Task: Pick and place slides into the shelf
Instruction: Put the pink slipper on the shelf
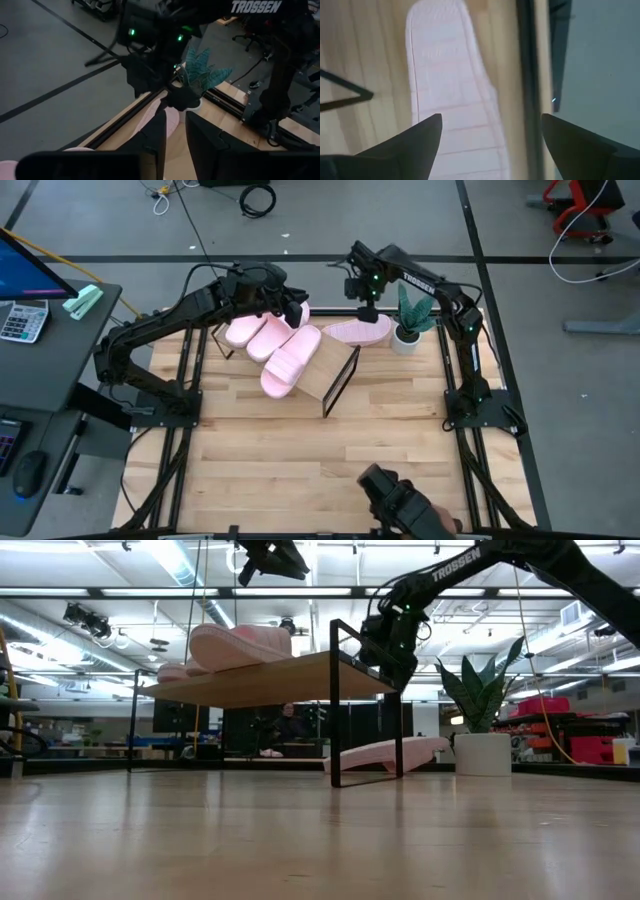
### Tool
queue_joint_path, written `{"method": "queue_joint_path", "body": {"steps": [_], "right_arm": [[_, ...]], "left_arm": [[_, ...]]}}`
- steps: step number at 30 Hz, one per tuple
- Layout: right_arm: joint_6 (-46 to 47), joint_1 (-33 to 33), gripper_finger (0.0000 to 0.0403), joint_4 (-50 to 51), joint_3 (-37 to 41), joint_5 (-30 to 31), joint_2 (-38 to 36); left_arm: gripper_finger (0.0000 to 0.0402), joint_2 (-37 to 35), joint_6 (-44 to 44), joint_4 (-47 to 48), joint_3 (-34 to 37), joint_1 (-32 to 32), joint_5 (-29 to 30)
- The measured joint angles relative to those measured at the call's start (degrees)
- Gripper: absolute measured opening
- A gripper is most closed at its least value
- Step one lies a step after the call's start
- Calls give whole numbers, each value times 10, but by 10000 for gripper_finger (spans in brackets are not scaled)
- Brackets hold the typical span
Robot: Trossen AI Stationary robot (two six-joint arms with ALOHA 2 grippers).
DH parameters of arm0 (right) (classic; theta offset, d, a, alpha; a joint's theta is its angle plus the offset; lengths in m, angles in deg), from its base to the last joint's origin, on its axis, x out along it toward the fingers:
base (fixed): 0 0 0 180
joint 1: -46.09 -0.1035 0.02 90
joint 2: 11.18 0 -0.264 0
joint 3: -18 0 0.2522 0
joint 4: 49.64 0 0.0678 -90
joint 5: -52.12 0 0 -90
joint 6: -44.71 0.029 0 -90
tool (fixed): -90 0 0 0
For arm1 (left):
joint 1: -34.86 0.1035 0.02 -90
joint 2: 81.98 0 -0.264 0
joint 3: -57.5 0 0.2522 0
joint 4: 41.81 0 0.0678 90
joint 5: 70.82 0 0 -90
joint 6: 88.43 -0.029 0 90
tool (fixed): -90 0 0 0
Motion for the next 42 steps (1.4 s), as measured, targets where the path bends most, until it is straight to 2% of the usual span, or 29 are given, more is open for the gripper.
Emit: {"method": "queue_joint_path", "body": {"steps": [10, 20, 42], "right_arm": [[-14, 0, 345, -2, 88, 19, 1], [-25, 0, 345, -59, 92, 69, 1], [-26, 18, 347, -40, 91, 8, 11]], "left_arm": [[71, 0, 0, 0, 0, 0, -10], [67, 0, 0, 0, 0, 0, -11], [68, 0, 0, 2, 0, 0, -11]]}}
